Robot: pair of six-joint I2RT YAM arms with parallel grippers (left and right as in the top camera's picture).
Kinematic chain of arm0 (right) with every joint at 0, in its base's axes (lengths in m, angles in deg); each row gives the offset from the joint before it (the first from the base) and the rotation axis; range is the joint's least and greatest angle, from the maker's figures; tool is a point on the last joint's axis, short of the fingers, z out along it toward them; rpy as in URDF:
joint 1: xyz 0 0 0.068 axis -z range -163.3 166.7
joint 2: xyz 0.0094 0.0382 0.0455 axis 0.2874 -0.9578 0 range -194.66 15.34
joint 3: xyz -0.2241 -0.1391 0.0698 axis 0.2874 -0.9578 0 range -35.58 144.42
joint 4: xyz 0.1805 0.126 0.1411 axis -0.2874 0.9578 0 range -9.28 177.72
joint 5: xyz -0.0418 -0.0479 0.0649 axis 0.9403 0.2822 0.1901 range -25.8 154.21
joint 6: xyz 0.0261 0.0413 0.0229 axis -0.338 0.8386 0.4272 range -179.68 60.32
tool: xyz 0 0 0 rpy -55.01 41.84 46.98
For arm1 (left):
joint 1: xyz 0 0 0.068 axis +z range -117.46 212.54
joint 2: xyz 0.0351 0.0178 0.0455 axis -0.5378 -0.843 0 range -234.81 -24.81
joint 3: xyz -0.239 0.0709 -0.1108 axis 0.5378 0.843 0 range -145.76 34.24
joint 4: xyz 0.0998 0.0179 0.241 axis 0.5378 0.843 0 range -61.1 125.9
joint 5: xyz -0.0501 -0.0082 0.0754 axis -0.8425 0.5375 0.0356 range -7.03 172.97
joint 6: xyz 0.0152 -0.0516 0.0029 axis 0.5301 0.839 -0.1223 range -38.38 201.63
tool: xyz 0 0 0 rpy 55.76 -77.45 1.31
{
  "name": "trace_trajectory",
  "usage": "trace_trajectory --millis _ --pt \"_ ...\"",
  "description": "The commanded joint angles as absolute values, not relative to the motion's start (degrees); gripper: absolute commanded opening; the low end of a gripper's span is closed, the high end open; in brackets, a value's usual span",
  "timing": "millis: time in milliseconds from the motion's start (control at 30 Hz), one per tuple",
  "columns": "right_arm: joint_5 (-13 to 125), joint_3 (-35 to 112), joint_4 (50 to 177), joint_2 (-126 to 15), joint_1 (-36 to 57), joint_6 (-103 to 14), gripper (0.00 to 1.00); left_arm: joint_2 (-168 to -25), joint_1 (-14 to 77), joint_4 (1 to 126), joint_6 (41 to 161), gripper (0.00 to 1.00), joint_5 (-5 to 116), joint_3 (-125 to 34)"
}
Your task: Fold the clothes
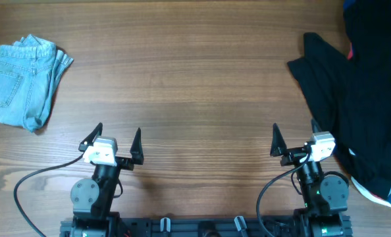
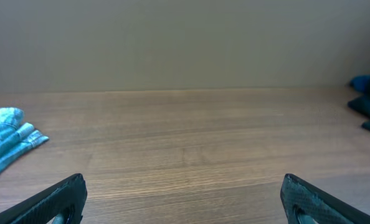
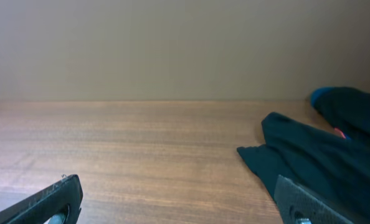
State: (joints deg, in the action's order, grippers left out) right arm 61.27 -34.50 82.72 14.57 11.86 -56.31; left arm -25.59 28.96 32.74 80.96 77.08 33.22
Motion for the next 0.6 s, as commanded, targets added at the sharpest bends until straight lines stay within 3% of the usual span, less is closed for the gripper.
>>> trace_trajectory --millis 0,133,267,367,500,567 --pt "62.9 -26.7 89.3 12.1 11.5 -51.1 1.0 -26.8 29.4 34.3 86.9 1.0 77.2 28.2" --pt "63.3 -14.6 100.9 2.8 11.5 -48.8 1.0 -37.1 29.4 41.0 91.1 1.0 74.4 19.3" --pt "64.7 3.6 112.4 -20.4 11.5 -49.9 1.0 -57.5 29.4 48.1 91.1 1.0 73.4 3.7" --pt "65.1 14.8 117.2 -36.5 11.5 -57.6 1.0 -66.7 29.4 50.0 91.1 1.0 73.3 -2.1" --pt "66.3 24.4 112.3 -53.8 11.5 -63.2 1.0 -71.4 29.4 49.5 93.0 1.0 69.9 -2.9" --pt "76.6 24.4 107.8 -60.6 13.4 -58.2 1.0 -71.3 29.4 49.2 93.0 1.0 70.0 -2.9"
